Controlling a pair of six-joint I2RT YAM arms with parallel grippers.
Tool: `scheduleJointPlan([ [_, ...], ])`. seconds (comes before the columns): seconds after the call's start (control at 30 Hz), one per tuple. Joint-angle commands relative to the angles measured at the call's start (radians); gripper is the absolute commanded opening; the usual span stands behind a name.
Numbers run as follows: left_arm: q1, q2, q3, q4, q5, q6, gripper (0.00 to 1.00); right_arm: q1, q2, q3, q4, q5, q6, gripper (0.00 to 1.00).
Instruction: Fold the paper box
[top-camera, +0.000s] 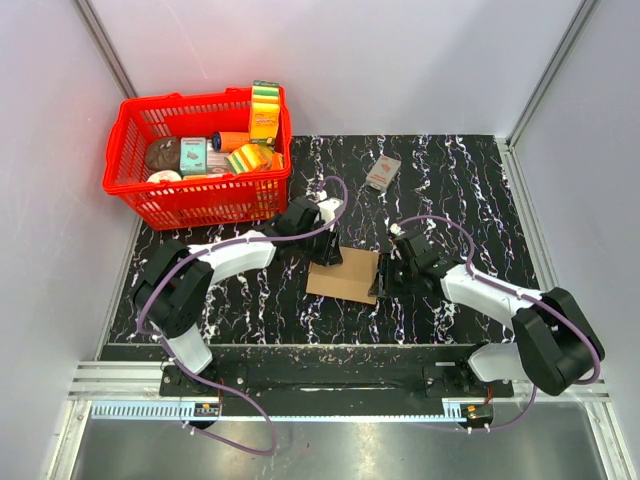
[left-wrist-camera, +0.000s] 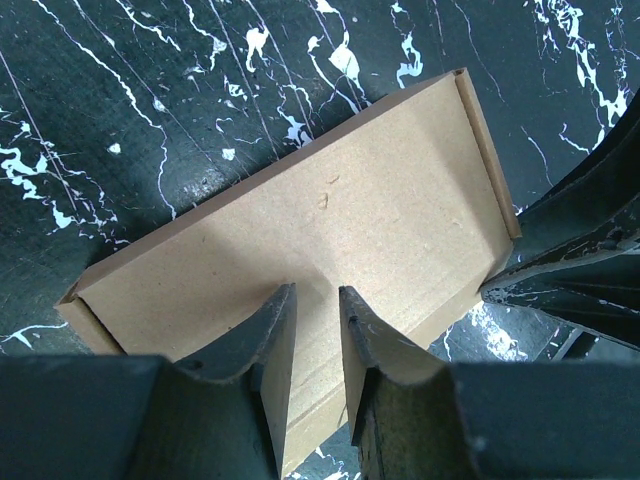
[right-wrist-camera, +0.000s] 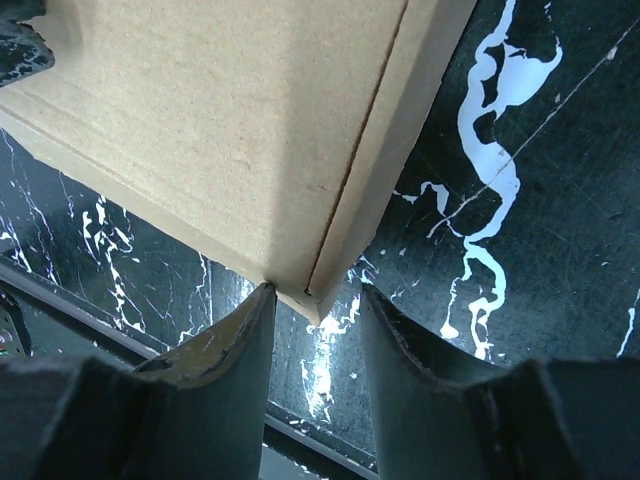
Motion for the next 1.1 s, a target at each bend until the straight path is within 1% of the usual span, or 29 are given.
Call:
scheduleJointPlan([
  [0.0, -0.003, 0.017, 0.035, 0.003, 0.013, 0.018, 0.29, -0.008, 0.018, 0.015, -0.027, 0.053, -0.018, 0.45],
  [0.43, -0.003, 0.013, 0.034, -0.001, 0.018, 0.019, 0.28, -0.008, 0.041, 0.027, -0.061, 0.122, -0.003, 0.45],
  [0.63, -0.003, 0.014, 0.035, -0.001, 0.020, 0.019, 0.28, -0.008, 0.041, 0.029, -0.060, 0.119, -0.003, 0.45],
  [0.83, -0.003, 0.013, 0.035, 0.000, 0.024, 0.018, 0.27, -0.008, -0.022, 0.023, -0.043, 0.062, -0.018, 0.46],
  [1.07, -0.003, -0.019, 0.046, -0.015, 0.026, 0.018, 0.27, -0.008, -0.187, 0.015, -0.040, -0.012, -0.015, 0.50],
])
